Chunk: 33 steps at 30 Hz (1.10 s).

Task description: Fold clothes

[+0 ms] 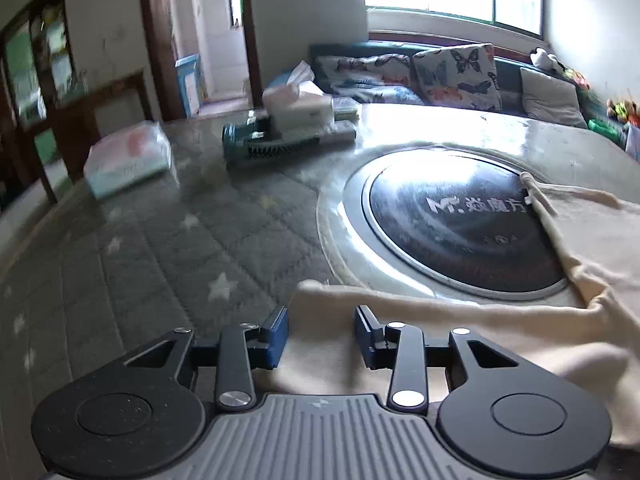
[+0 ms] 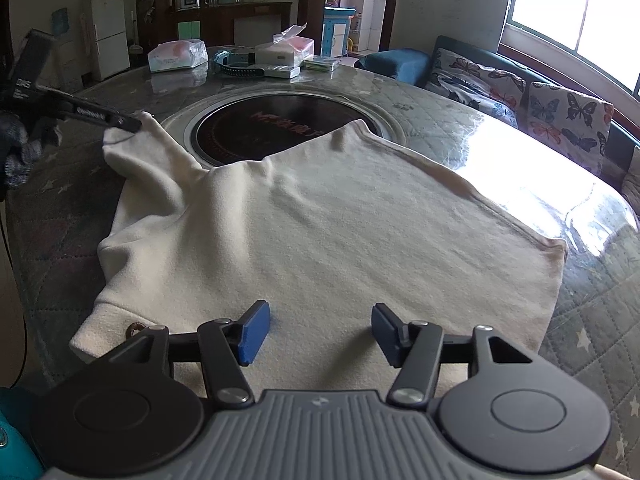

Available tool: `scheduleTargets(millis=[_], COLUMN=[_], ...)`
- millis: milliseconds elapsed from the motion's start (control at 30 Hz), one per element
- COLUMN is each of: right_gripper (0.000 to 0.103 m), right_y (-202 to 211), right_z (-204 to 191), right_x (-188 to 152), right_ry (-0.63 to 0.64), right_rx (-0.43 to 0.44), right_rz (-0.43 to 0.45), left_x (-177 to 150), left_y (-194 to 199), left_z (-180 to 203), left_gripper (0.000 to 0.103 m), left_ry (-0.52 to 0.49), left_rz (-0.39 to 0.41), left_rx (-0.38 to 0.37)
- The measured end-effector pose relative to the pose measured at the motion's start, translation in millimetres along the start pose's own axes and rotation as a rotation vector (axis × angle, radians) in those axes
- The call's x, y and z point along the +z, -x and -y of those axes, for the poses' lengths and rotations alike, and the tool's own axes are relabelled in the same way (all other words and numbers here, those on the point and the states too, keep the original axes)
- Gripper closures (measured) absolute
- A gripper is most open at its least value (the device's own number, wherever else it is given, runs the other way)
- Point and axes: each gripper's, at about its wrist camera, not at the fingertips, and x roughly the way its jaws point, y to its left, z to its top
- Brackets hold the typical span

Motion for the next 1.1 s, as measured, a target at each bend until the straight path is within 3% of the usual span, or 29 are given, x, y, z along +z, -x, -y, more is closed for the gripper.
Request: scheduleTargets(millis=[267, 400, 867, 1100], right_gripper=[0.042, 0.042, 0.044, 0.05], right_y=[-1, 0, -20, -29], right_z=[1, 0, -57, -96], right_x=[-1, 1, 47, 41], right_ry=[-0.011, 0.005, 0.163, 0.264], right_rx=[0.003, -0.001, 0.181, 0.285], right_rz=[-0.005, -0.006, 0.065, 0.035], left_x=[18, 22, 20, 23], left_y=[-28, -33, -26, -33], left_z=[11, 8, 4, 8], left_gripper=[0.067, 0.061, 0.059, 0.057], left_ry=[-0.134, -0.151, -0.183, -0.226], left_rz=[0.02, 0.018, 0.011, 0.018], left_rx=[0.086, 0.089, 0.145, 0.162])
